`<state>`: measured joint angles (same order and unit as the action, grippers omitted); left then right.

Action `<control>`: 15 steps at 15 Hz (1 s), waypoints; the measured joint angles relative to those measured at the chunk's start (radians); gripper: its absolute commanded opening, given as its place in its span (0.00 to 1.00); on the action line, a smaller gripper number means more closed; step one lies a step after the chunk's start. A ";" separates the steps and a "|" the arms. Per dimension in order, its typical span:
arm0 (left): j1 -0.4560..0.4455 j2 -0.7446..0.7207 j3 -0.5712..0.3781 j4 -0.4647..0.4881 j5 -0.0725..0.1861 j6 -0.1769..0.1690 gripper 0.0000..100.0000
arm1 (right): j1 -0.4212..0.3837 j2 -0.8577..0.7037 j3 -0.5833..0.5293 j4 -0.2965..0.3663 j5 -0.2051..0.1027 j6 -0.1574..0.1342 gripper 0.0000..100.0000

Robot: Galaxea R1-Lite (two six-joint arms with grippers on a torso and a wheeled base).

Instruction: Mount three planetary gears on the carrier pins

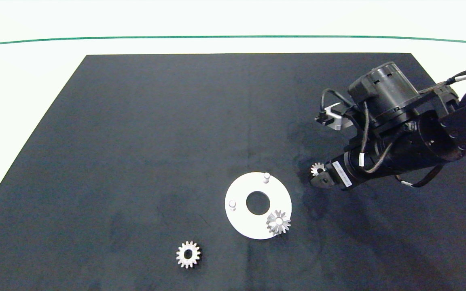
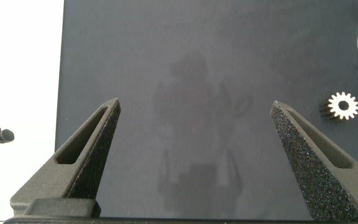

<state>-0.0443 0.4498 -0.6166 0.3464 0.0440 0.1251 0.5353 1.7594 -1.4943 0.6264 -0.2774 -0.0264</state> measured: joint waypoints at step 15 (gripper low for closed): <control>0.000 0.001 0.001 0.000 0.000 0.000 1.00 | -0.016 0.100 -0.014 -0.075 0.046 -0.007 0.84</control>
<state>-0.0447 0.4511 -0.6153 0.3462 0.0436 0.1255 0.5194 1.8589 -1.5085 0.5517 -0.2317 -0.0330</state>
